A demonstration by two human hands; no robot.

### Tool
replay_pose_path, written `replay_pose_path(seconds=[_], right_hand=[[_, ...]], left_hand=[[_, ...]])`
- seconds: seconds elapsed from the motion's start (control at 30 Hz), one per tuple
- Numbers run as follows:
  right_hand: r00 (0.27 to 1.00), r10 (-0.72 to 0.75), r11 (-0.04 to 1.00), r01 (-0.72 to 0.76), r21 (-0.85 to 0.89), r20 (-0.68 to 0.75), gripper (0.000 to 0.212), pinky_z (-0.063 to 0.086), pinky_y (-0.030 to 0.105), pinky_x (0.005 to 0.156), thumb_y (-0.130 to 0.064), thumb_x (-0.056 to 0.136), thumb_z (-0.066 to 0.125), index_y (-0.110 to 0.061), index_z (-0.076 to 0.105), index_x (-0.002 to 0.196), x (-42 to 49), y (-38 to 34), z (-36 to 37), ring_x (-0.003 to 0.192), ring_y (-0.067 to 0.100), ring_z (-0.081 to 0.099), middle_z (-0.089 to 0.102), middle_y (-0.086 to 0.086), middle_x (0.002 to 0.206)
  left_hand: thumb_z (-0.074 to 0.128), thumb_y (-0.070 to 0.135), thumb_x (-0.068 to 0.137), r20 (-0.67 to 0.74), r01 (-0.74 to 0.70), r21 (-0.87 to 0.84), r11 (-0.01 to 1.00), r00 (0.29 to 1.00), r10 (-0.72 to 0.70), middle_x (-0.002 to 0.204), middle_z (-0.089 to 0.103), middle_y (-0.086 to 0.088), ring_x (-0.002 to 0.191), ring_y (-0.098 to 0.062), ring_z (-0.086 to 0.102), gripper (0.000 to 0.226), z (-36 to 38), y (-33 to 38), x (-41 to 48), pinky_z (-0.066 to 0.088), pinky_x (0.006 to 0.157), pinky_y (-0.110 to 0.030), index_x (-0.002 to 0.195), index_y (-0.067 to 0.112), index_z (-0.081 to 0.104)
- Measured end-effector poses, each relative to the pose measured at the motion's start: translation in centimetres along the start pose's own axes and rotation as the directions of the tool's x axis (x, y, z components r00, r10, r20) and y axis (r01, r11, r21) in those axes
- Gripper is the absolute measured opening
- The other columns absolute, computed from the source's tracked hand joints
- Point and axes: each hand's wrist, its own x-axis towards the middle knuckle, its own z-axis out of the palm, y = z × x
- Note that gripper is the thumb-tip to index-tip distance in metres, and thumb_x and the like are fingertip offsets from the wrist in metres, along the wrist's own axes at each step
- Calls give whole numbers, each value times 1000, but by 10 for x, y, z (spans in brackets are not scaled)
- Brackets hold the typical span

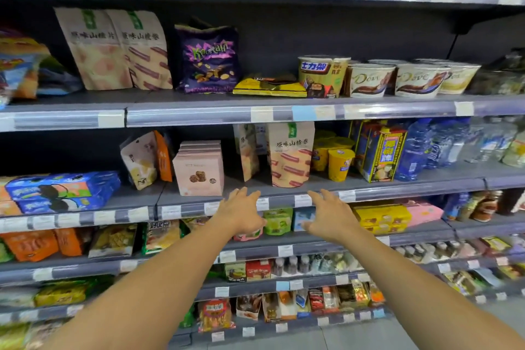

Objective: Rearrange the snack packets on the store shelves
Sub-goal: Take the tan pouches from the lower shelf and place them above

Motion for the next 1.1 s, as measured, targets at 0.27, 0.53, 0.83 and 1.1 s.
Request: replay_pose_path(seconds=[0.27,0.53,0.83,1.1], right_hand=[[999,12,986,-18,168,41,89,38,47,107,-45,83,65,-24,15,153,60,29,2,140,33,31,19,7,159],[991,133,836,-124,535,22,82,44,39,99,-37,76,78,-12,36,143,150,33,-1,126,31,49,45,10,142],[948,318,429,-142,892,-2,91,52,42,96,-15,56,91,-14,46,134,249,47,37,112,23,61,64,3,123],[960,278,181,-45,982,-8,67,53,27,77,11,68,78,-6,48,127,275,61,56,105,25,61,63,11,115]], left_hand=[[59,49,85,-8,96,-122,988,995,-98,162,6,-12,149,-31,6,87,13,8,44,22,118,-46,154,22,13],[67,34,81,-99,105,-389,915,983,-155,145,39,-17,128,-34,44,88,16,-13,113,42,101,-37,153,22,18],[69,29,83,-58,232,-839,492,862,-504,138,52,-18,124,-35,52,88,19,-33,209,42,102,-37,151,7,17],[74,31,74,-49,222,-899,376,804,-592,127,61,-9,112,-30,59,75,40,-48,268,50,94,-37,138,11,41]])
